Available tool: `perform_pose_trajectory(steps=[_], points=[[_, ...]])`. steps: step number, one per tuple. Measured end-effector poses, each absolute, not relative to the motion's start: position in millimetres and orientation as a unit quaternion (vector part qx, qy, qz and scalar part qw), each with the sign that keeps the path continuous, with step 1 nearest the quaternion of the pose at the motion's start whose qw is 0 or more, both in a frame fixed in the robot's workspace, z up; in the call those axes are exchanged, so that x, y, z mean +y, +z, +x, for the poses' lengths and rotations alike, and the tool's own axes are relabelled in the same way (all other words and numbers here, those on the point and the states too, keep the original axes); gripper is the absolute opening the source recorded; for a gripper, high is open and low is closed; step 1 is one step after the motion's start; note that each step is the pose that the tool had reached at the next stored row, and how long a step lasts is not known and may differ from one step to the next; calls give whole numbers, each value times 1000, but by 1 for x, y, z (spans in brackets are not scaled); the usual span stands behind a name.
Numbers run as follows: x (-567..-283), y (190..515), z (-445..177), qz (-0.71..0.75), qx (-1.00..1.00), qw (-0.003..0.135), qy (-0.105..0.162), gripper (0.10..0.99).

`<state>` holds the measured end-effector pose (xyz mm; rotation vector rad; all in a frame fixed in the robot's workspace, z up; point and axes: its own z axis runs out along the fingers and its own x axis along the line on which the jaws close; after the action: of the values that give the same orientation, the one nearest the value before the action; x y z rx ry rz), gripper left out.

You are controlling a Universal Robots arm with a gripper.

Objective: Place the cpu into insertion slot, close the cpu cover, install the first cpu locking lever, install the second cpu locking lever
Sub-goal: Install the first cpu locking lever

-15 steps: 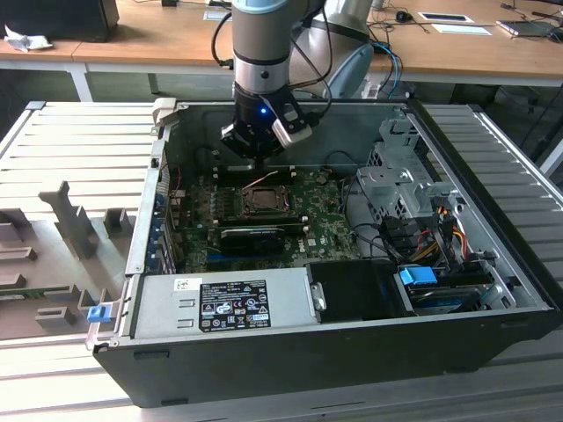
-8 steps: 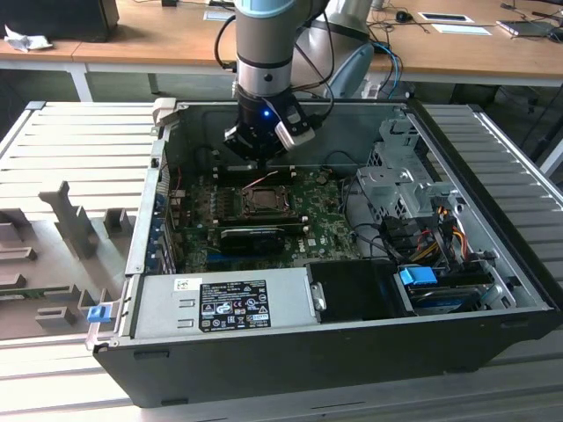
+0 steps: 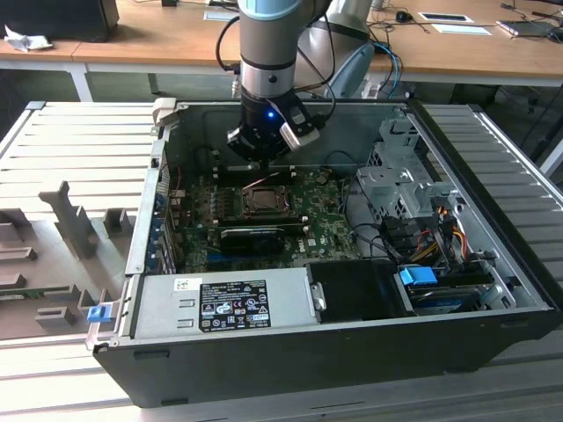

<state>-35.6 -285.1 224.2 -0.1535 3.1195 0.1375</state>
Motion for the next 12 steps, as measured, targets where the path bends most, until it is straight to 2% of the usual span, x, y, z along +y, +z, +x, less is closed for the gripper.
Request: perform_pose_trajectory(steps=[12], points=[[-286, 218, -26, -49, 998, 8, 44, 106]])
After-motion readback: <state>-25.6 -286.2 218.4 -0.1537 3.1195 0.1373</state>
